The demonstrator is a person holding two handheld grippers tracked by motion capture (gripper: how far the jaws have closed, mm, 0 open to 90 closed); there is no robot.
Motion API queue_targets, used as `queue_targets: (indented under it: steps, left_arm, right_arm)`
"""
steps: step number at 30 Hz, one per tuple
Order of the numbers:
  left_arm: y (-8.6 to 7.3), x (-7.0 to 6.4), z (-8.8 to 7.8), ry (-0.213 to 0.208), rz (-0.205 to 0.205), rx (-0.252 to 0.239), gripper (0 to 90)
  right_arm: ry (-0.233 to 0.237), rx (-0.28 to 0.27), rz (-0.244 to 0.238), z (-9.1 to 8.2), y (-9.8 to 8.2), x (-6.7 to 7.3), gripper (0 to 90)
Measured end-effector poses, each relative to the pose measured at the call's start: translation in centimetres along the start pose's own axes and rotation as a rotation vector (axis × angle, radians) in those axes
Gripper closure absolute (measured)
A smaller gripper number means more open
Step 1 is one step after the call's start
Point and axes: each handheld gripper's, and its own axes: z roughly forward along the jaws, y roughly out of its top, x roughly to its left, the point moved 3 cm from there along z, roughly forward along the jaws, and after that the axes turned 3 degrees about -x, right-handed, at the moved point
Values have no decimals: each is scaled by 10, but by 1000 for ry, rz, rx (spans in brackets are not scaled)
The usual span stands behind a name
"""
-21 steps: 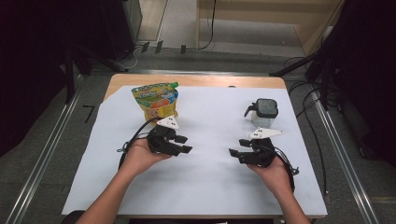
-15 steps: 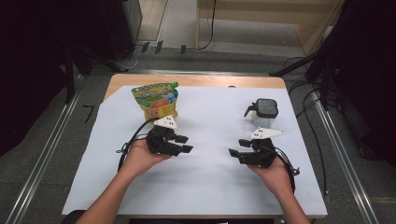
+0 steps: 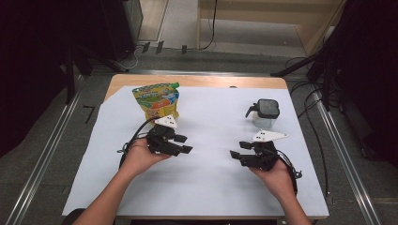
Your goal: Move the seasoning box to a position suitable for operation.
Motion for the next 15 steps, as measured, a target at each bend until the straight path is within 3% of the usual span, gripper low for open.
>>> queue_targets:
  steps: [4,15]
  left_arm:
    - [1,1,-1,-6,5,-18,484]
    - [2,1,8,-13,15,5,466]
  right_arm:
    - [-19,8,-10,-3,-1,-1,431]
    - [-31,13,-7,-8,-2,-7,419]
